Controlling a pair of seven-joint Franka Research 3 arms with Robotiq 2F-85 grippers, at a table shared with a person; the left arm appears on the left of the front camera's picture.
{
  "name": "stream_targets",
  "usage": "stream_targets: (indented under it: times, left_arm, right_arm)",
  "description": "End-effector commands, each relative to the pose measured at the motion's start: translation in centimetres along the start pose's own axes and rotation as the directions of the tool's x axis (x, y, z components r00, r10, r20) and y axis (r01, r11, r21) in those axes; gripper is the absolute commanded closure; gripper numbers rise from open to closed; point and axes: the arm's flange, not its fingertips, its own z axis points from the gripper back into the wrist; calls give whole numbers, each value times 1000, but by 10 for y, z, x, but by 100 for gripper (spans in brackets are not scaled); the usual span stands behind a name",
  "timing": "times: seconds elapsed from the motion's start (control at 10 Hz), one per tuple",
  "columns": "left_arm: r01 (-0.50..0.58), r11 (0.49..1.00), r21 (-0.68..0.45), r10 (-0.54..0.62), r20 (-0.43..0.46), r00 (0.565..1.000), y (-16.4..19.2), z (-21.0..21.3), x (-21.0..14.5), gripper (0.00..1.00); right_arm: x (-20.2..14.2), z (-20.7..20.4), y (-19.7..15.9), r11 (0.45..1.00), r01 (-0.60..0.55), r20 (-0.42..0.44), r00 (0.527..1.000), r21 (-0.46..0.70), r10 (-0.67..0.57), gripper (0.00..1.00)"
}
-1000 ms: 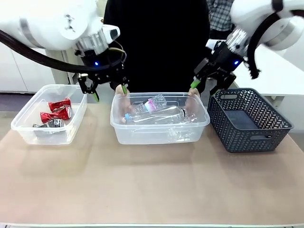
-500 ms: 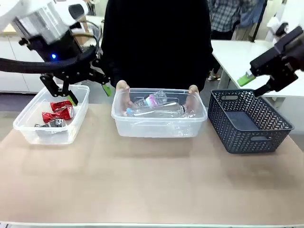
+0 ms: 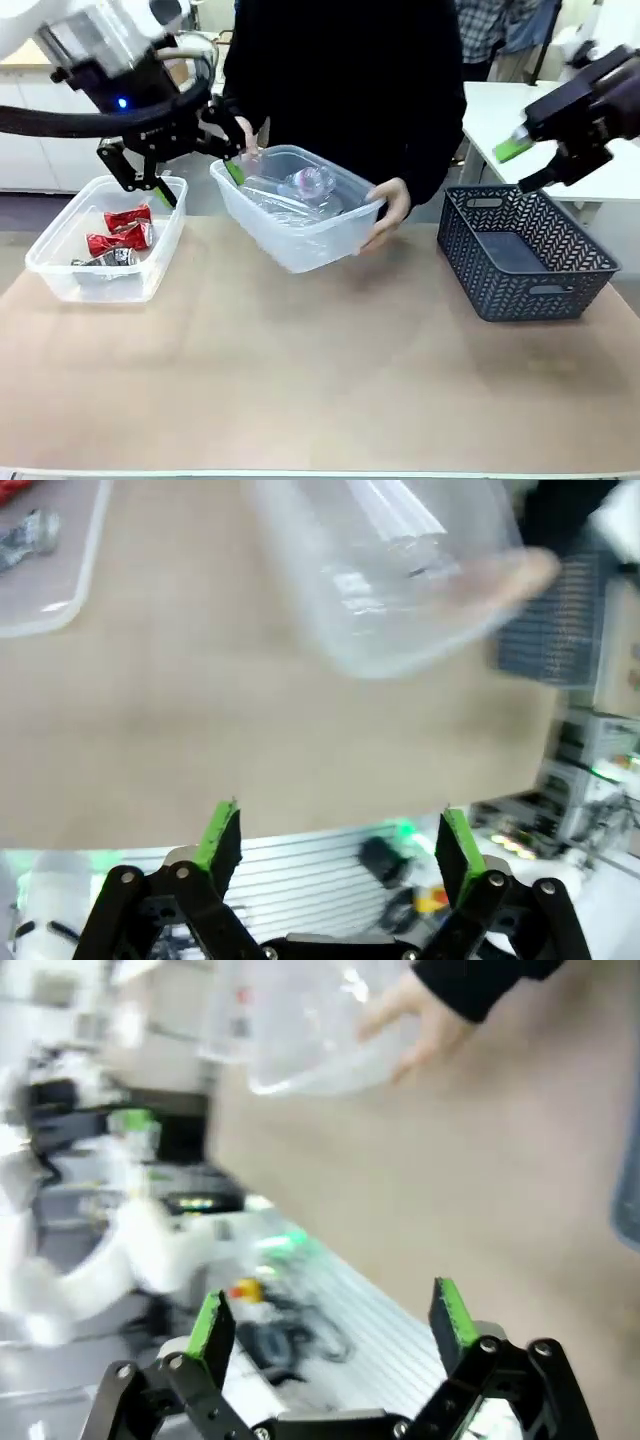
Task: Sort the waste into each basket.
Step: Release the Organizing box you were holding.
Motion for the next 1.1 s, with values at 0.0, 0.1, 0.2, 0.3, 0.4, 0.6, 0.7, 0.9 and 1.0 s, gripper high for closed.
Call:
stream_targets:
  times: [0.0,0.1,0.2,0.3,0.4,0.6,0.7,0.9,1.0]
  left_arm:
    - [-130,830,-542,133,-34,991,99,45,-11,0]
    - [-184,718,-672,219,-32,975,137,49,-16,0]
    - [-225,628,-745,302,-33,953,162,44,-17,0]
    - [-294,587,-755,369,-74,927,174,35,-12,0]
    - [-155,858,-490,181,6,983,137,59,-11,0]
    - [-155,858,-490,181,6,983,137,59,-11,0]
    - [-155,858,-490,181,6,983,137,59,-11,0]
    - [-155,858,-490,181,6,983,137,59,-11,0]
    - [-155,858,-490,181,6,983,137,59,-11,0]
  right_arm:
    - [-6,86,-37,697,185,92,936,693,-340,0]
    - [-13,111,-65,512,187,110,862,838,-495,0]
    - [-17,123,-88,375,160,100,805,913,-585,0]
    - [-11,118,-102,381,219,111,726,898,-678,0]
    - [-34,126,-65,885,124,93,979,449,-184,0]
    - [-34,126,-65,885,124,93,979,449,-184,0]
    - [-34,126,-65,885,124,93,979,449,-184,0]
    - [-34,126,-65,885,124,93,979,449,-184,0]
    - [-34,126,-65,885,124,93,979,449,-184,0]
